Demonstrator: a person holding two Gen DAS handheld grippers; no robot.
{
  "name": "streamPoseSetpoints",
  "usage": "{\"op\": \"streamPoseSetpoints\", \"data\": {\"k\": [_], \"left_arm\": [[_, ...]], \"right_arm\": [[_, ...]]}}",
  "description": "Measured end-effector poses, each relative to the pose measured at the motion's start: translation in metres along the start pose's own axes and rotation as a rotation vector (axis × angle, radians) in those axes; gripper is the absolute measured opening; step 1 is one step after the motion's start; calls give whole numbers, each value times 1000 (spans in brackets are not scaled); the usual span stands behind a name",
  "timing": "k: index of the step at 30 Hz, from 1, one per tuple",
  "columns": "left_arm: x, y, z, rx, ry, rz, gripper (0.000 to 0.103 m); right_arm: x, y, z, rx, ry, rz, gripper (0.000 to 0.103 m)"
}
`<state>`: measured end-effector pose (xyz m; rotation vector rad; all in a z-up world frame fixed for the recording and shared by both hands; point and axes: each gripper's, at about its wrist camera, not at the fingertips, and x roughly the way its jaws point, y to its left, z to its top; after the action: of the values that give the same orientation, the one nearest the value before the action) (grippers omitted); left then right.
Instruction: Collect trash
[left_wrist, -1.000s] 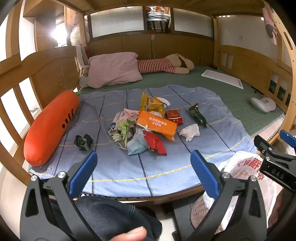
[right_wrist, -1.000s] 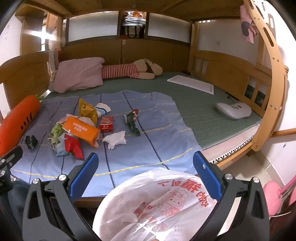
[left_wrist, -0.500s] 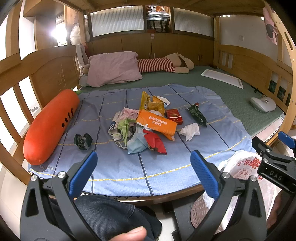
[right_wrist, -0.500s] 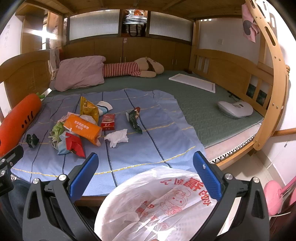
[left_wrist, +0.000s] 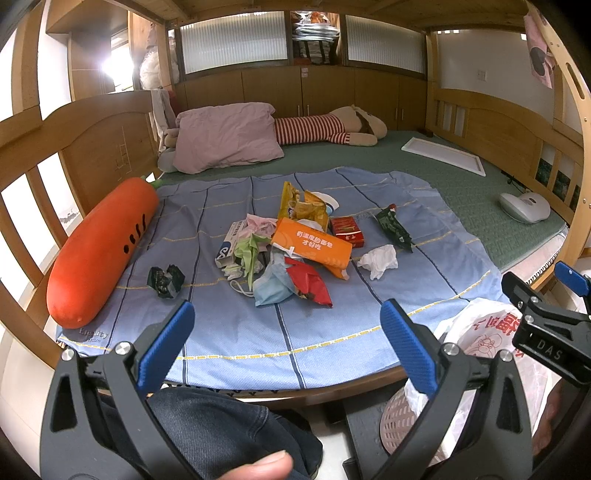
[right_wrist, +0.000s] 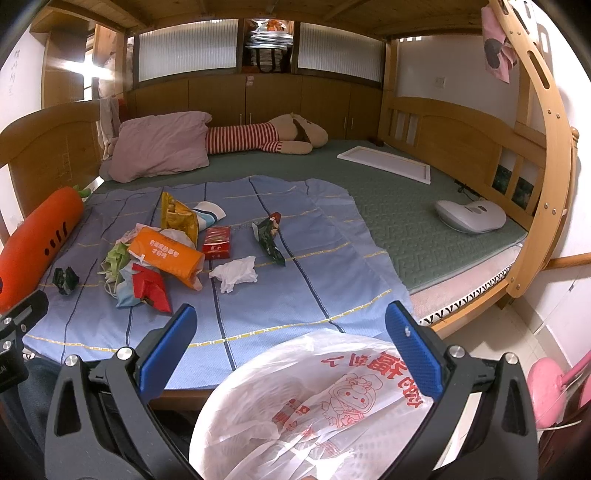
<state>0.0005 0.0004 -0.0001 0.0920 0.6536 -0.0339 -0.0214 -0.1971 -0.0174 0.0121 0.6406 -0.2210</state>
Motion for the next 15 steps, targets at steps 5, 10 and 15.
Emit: {"op": "streamPoseSetpoints", "data": {"k": [5, 10, 15], "left_arm": [[0, 0, 0, -1, 0, 0, 100], [0, 0, 0, 0, -1, 1, 100], [0, 0, 0, 0, 0, 1, 100]], "right_arm": [[-1, 0, 0, 1, -1, 1, 100], [-1, 2, 0, 1, -4, 5, 100], [-6, 5, 0, 3, -10, 9, 100]]}}
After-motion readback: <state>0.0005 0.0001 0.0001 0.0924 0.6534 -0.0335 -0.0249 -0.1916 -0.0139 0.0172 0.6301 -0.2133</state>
